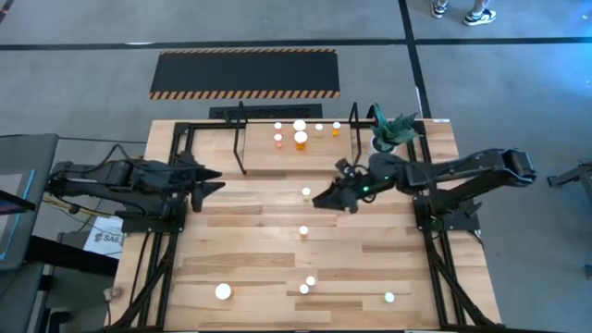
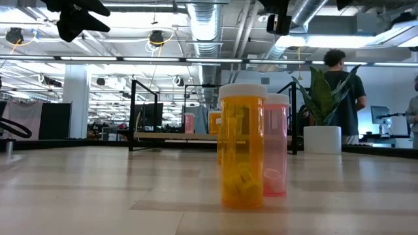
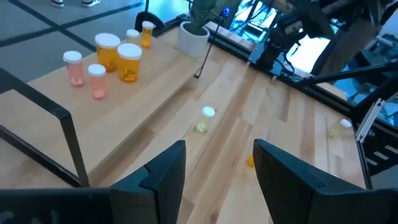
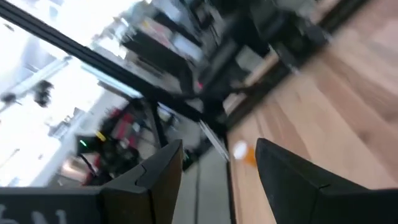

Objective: Pick and place medicine bottles onto shelf by color
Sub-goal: Put the left yellow pill bottle on the shelf aligned with the other yellow pill bottle

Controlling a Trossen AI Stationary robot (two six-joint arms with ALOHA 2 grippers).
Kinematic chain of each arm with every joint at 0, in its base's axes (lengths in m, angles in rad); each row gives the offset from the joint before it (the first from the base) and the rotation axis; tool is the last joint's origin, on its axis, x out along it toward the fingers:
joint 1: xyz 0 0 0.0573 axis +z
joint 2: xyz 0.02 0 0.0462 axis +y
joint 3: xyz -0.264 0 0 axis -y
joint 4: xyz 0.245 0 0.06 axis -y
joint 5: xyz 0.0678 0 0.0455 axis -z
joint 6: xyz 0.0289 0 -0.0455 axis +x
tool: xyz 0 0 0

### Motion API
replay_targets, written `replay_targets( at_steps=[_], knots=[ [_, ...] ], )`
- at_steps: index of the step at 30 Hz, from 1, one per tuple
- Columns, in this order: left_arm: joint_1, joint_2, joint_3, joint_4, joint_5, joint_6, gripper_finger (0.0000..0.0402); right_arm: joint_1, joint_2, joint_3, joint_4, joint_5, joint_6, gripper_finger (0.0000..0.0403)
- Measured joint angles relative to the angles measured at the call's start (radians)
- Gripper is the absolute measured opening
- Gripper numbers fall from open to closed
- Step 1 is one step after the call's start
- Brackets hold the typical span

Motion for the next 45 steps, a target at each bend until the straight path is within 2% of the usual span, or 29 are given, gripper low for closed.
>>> replay_targets(
  at_steps=[4,7,11,14,18,24,29,35,41,45],
  knots=[
    [0.000,-0.010,0.000,-0.031,0.000,-0.022,0.0174,0.002,0.033,0.130,-0.263,0.005,-0.086,0.0226],
    [0.000,-0.010,0.000,-0.048,0.000,-0.048,0.0174,0.001,0.046,0.200,-0.423,0.073,-0.143,0.0226],
    [0.000,-0.007,0.000,-0.050,0.000,-0.077,0.0174,0.001,0.053,0.239,-0.552,0.180,-0.159,0.0226],
    [-0.002,-0.008,0.000,-0.054,0.012,-0.127,0.0174,-0.009,0.053,0.243,-0.636,0.218,-0.137,0.0226],
    [-0.002,-0.008,0.000,-0.019,-0.047,-0.107,0.0174,-0.027,0.053,0.243,-0.780,0.316,-0.100,0.0226],
    [-0.002,-0.008,0.000,0.039,-0.082,-0.107,0.0174,-0.071,0.053,0.243,-1.004,0.334,0.039,0.0226],
    [-0.002,-0.008,0.000,0.043,-0.088,-0.122,0.0174,-0.072,0.053,0.243,-1.050,0.380,0.186,0.0226],
    [-0.002,-0.008,0.000,0.043,-0.116,-0.124,0.0174,-0.045,0.053,0.243,-1.059,0.381,0.189,0.0226],
    [-0.002,-0.008,0.000,0.042,-0.132,-0.124,0.0174,-0.006,0.057,0.243,-1.046,0.395,0.022,0.0226],
    [-0.002,-0.008,0.000,0.043,-0.133,-0.130,0.0174,0.005,0.069,0.242,-0.963,0.400,-0.093,0.0226]
  ],
)
